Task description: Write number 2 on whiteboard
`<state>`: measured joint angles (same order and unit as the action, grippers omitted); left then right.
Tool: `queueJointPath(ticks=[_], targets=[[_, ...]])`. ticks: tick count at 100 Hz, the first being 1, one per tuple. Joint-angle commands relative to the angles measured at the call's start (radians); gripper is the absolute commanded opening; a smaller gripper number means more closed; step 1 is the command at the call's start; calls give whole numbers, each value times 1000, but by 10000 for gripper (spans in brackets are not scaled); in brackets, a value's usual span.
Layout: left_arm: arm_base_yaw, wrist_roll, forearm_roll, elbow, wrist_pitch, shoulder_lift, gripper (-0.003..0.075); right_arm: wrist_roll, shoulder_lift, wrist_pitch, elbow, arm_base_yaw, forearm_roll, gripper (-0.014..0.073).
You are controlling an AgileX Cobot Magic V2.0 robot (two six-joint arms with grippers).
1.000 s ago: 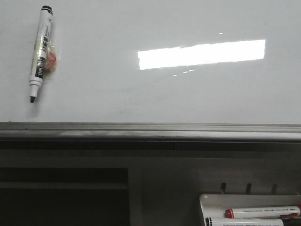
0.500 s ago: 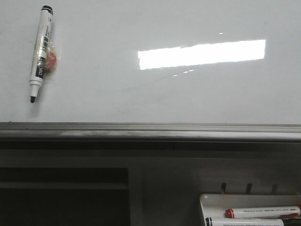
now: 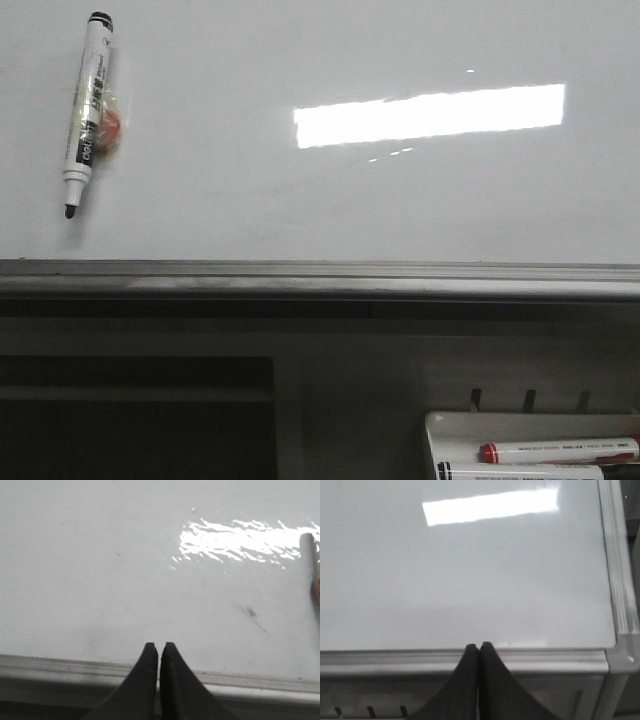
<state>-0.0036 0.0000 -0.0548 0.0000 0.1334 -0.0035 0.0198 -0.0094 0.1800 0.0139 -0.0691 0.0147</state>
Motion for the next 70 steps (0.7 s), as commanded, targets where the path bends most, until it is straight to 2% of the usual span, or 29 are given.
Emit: queueJointPath(ticks=[1, 22, 33, 40, 55, 64, 70], targets=[[4, -11, -5, 12, -116, -27, -20, -3, -21, -174, 26, -8, 0, -71], [7, 0, 55, 10, -133, -27, -20, -1, -21, -342, 26, -8, 0, -71], [7, 0, 48, 10, -178, -27, -20, -1, -21, -371, 26, -8, 0, -71], [9, -5, 42, 10, -185, -25, -20, -1, -21, -343, 26, -8, 0, -71], [9, -14, -106, -21, -177, 7, -21, 3, -17, -248, 8, -8, -29, -71], [9, 0, -55, -130, -32, 74, -21, 3, 34, -135, -54, -8, -92, -70], [9, 0, 55, -227, 94, 151, -21, 3, 110, -49, -127, -8, -101, -70]])
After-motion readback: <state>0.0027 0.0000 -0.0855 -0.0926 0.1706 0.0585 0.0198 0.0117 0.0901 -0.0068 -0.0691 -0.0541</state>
